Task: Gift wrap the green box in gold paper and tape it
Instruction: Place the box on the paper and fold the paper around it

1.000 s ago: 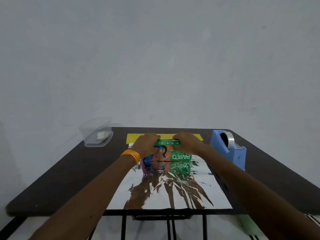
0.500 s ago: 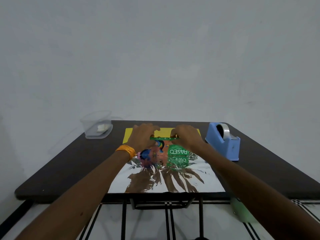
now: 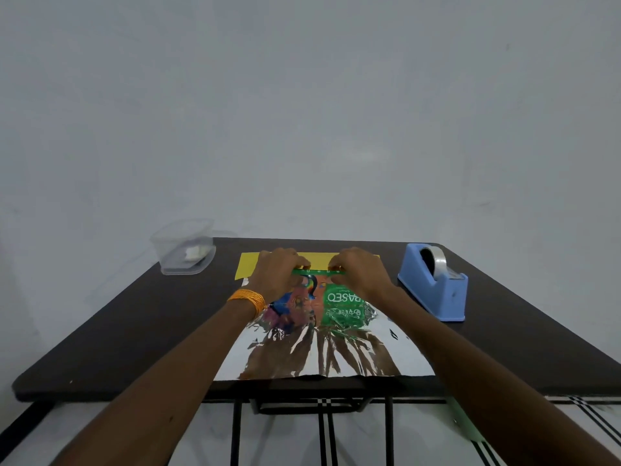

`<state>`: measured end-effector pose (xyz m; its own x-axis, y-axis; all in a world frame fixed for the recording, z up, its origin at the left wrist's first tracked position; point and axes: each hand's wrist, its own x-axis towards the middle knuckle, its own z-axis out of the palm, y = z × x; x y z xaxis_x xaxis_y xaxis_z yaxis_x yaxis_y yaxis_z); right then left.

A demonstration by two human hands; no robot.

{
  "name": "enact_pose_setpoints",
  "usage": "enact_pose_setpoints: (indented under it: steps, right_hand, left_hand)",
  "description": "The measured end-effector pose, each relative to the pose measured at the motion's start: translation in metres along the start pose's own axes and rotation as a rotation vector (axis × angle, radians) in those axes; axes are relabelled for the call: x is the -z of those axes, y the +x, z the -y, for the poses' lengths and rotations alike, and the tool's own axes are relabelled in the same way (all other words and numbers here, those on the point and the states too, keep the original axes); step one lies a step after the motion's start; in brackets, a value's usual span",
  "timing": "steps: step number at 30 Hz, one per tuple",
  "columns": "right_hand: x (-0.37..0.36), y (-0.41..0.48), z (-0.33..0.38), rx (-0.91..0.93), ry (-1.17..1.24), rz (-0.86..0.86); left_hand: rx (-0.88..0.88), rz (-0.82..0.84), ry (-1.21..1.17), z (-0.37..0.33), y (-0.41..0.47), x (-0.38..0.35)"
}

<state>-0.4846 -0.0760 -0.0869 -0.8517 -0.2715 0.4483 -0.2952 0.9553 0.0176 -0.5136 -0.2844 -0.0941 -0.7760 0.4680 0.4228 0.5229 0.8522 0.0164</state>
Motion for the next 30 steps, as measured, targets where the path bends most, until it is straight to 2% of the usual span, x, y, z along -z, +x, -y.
enact_pose_setpoints:
  steps: [8,18,20,30]
  right_hand:
    - [0.006,-0.013,0.004,0.079,-0.044,-0.133]
    - [-0.001,-0.03,0.006,0.122,-0.01,-0.2]
    - [-0.003,-0.03,0.004,0.131,0.002,-0.212]
    - [-0.006,-0.032,-0.008,0.14,0.119,-0.182]
  left_hand:
    - [-0.058,-0.096,-0.076,-0.002,-0.012,0.006]
    - [-0.045,-0.173,-0.073,-0.01,-0.023,0.003]
    - [-0.04,-0.197,-0.141,-0.011,-0.021,0.002]
    - [-0.099,-0.138,-0.148,-0.015,-0.012,-0.002]
